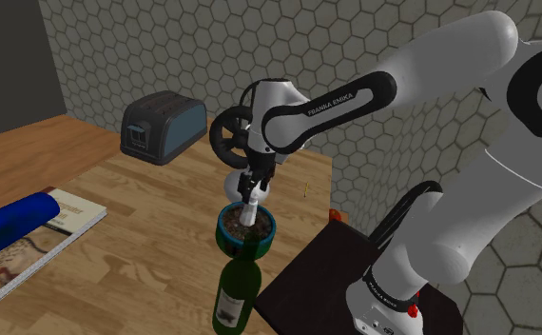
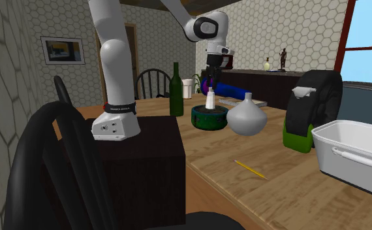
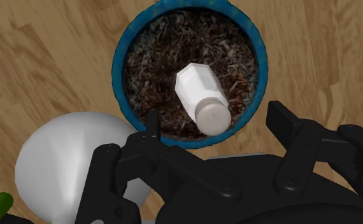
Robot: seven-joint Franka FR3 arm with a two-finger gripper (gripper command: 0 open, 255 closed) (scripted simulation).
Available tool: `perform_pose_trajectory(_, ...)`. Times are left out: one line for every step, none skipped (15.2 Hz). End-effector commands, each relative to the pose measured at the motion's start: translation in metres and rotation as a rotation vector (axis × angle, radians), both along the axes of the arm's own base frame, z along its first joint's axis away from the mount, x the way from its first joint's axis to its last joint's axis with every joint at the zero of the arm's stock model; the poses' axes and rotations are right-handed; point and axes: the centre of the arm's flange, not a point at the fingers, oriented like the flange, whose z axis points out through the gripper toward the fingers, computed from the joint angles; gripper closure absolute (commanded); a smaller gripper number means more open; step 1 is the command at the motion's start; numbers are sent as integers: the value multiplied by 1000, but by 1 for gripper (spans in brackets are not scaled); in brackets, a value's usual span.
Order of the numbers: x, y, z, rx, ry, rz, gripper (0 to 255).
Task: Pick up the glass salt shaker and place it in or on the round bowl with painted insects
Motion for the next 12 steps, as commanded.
perform_pose_trajectory(0,0,0,0,0,0,0)
perform_pose_trajectory(1,0,13,0,0,0,0)
perform_pose_trajectory(2,-1,26,0,0,0,0)
perform_pose_trajectory(3,-1,39,0,0,0,0)
perform_pose_trajectory(4,-2,50,0,0,0,0)
perform_pose_trajectory(4,-2,50,0,0,0,0)
perform_pose_trajectory(4,-2,50,0,0,0,0)
perform_pose_trajectory(4,-2,50,0,0,0,0)
perform_pose_trajectory(4,-2,50,0,0,0,0)
perform_pose_trajectory(4,-2,50,0,0,0,0)
perform_pose_trajectory(4,-2,50,0,0,0,0)
perform_pose_trajectory(4,-2,50,0,0,0,0)
